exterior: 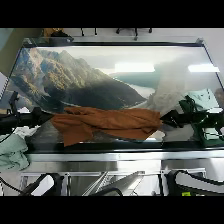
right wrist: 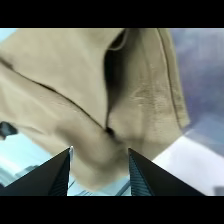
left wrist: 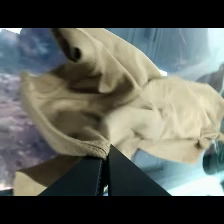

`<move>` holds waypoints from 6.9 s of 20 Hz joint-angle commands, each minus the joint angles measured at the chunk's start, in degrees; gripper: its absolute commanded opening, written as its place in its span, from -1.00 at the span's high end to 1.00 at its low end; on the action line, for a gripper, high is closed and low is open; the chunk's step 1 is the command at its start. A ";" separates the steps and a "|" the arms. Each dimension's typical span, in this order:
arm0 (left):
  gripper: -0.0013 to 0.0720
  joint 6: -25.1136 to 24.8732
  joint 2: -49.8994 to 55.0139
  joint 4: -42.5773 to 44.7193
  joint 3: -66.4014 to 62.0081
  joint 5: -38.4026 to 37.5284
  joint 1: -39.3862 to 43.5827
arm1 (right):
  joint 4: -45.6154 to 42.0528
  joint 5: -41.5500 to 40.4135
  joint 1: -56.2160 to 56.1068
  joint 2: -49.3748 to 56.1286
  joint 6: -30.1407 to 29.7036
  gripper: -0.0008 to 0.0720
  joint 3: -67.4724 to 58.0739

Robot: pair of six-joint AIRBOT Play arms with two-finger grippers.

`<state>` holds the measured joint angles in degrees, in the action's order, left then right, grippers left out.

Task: Fold the shirts.

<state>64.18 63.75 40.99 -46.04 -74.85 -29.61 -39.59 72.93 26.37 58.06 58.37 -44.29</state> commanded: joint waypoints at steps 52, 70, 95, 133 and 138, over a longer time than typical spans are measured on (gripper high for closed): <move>0.92 7.28 -16.94 -2.97 -80.11 0.04 -12.68 | 14.53 -12.20 5.97 -20.02 -3.50 0.93 -75.49; 0.92 4.66 42.42 11.58 -59.69 5.86 23.37 | 21.27 -6.23 -7.50 40.02 -2.69 0.93 -53.24; 0.92 14.56 46.62 26.03 -50.31 0.72 21.35 | -4.81 2.08 -8.41 44.39 2.58 0.93 -60.28; 0.87 16.13 -0.44 12.90 18.78 15.52 21.00 | -6.64 13.11 1.03 17.88 3.06 -0.03 -29.59; 0.92 13.25 2.91 13.42 9.92 8.39 20.98 | -18.45 11.34 1.03 11.91 7.78 -0.03 -19.21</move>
<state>79.37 64.88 54.54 -31.75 -62.52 -8.58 -51.22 85.52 27.38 73.08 63.51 -68.97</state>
